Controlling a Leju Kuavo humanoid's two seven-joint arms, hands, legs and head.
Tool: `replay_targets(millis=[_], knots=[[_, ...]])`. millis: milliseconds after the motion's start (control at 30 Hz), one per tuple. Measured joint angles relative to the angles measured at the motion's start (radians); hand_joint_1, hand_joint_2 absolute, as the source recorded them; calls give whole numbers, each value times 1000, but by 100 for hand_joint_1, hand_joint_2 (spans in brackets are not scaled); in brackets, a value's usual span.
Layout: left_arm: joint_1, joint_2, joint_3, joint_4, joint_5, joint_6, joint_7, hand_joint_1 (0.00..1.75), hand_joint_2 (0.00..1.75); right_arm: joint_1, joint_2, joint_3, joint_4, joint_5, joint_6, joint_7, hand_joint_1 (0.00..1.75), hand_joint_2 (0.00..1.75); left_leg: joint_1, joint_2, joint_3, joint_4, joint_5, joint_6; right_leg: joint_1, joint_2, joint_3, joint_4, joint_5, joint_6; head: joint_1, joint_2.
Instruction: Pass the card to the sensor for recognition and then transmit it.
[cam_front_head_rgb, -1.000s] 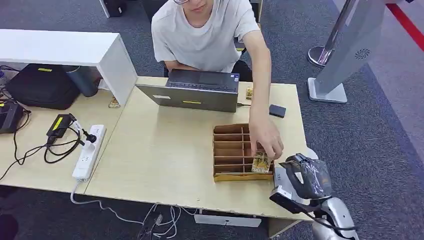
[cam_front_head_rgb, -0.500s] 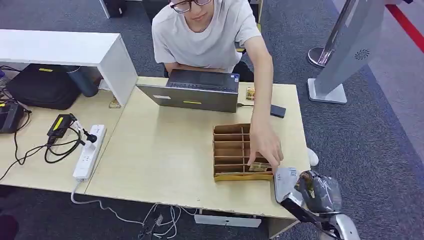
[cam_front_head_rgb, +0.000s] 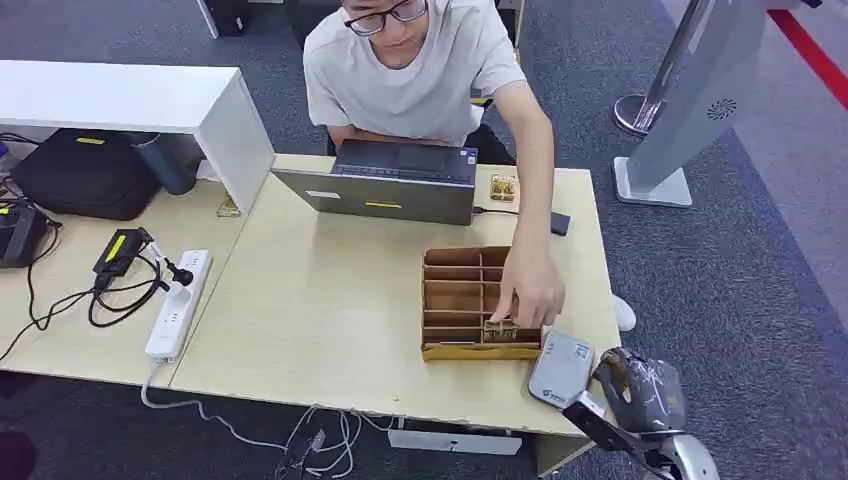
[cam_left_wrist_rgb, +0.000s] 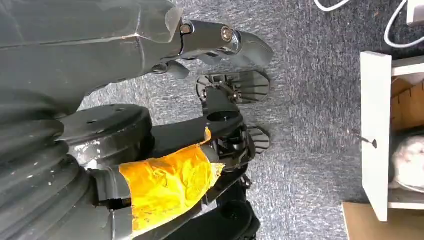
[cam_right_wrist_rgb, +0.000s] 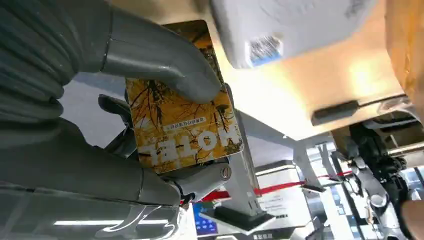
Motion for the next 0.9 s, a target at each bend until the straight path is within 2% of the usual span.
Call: replay_targets(millis=[167,400,533,900], knots=[[-4,1,-14,0,-4,0,13,0,175,-52,-2,6,-123,4,54,30,175,175,0,0,-2,0,1,0,0,0,-1,1,1,0,1,0],[-21,0,-26,0,-14,0,29,0,175,-236,-3,61,-251,22,132,108,175,175,0,0,-2,0,2,-1,0,1,-3,1,2,0,0,0],[-26,-2,-33,0,-17,1,32,0,175,-289,-3,88,-284,26,136,127,175,175,0,-1,-2,0,2,-1,0,0,-2,1,2,0,0,0],[-28,-2,-42,0,-23,2,36,0,175,-331,0,123,-309,34,143,135,175,175,0,0,-4,0,2,-1,0,0,-3,1,1,0,0,0]])
